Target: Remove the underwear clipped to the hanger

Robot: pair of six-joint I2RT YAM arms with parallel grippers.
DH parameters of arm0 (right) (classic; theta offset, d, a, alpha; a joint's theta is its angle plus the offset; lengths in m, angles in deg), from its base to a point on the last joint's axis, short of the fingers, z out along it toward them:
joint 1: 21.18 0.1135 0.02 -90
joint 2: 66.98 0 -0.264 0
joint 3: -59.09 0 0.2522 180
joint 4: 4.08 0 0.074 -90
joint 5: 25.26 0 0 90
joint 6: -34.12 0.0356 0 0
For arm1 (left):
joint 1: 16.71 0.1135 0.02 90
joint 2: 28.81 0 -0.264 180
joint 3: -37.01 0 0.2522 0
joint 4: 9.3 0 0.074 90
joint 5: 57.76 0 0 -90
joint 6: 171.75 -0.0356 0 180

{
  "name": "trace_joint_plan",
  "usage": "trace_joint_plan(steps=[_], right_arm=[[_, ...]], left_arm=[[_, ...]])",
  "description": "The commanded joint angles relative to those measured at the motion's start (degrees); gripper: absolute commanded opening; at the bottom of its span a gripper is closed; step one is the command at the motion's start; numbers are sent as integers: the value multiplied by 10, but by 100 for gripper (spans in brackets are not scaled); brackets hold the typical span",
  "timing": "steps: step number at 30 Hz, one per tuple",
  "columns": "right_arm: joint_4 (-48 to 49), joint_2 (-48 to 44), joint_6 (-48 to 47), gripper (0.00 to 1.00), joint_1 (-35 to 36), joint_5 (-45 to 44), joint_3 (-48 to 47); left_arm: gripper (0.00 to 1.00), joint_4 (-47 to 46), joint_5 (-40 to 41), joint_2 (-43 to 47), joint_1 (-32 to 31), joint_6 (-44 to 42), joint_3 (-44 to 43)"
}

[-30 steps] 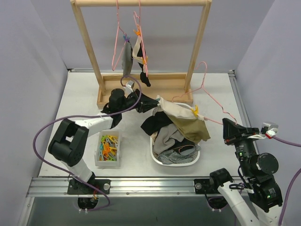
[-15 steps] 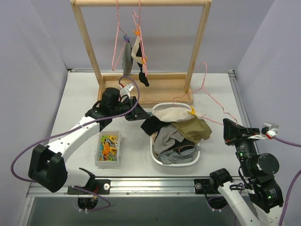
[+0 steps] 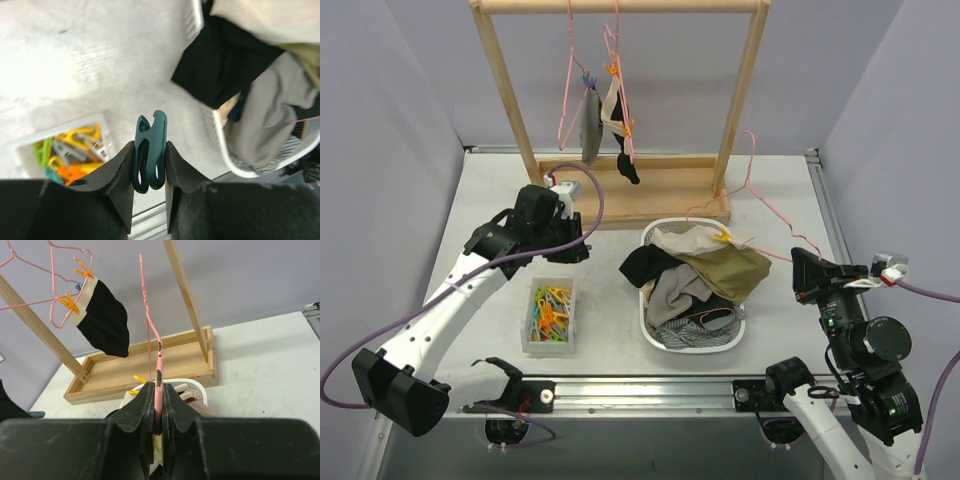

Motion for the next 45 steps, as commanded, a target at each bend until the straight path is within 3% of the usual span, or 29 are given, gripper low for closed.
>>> trace_joint_plan(steps=[1, 9, 11, 12, 13, 17, 23, 31, 35, 38, 45], right_arm=[[54, 13, -5, 0, 3, 11, -11], [77, 36, -6, 0, 3, 41, -6], [83, 42, -4, 0, 3, 50, 0], [89, 43, -3, 0, 3, 54, 3], [92, 44, 0, 0, 3, 56, 4], [104, 55, 1, 0, 3, 67, 16], [111, 54, 1, 0, 2, 92, 25], [126, 38, 29, 0, 3, 121, 40], [134, 31, 42, 0, 2, 126, 49], [134, 31, 44, 0, 3, 128, 49], [135, 26, 40, 0, 3, 136, 51]], left_arm=[[3, 114, 95, 33, 4, -22, 1], [15, 221, 151, 29, 20, 37, 40], [27, 234, 163, 41, 23, 52, 44], [40, 241, 164, 44, 25, 56, 47], [94, 245, 165, 48, 25, 59, 54], [94, 246, 165, 72, 25, 74, 69], [94, 137, 71, 87, 17, 119, 45], [94, -202, -74, 23, -77, 248, 26], [94, -430, -74, -34, -116, 248, 69], [94, -548, -74, -62, -122, 248, 108], [94, -714, -74, -133, -121, 248, 150]])
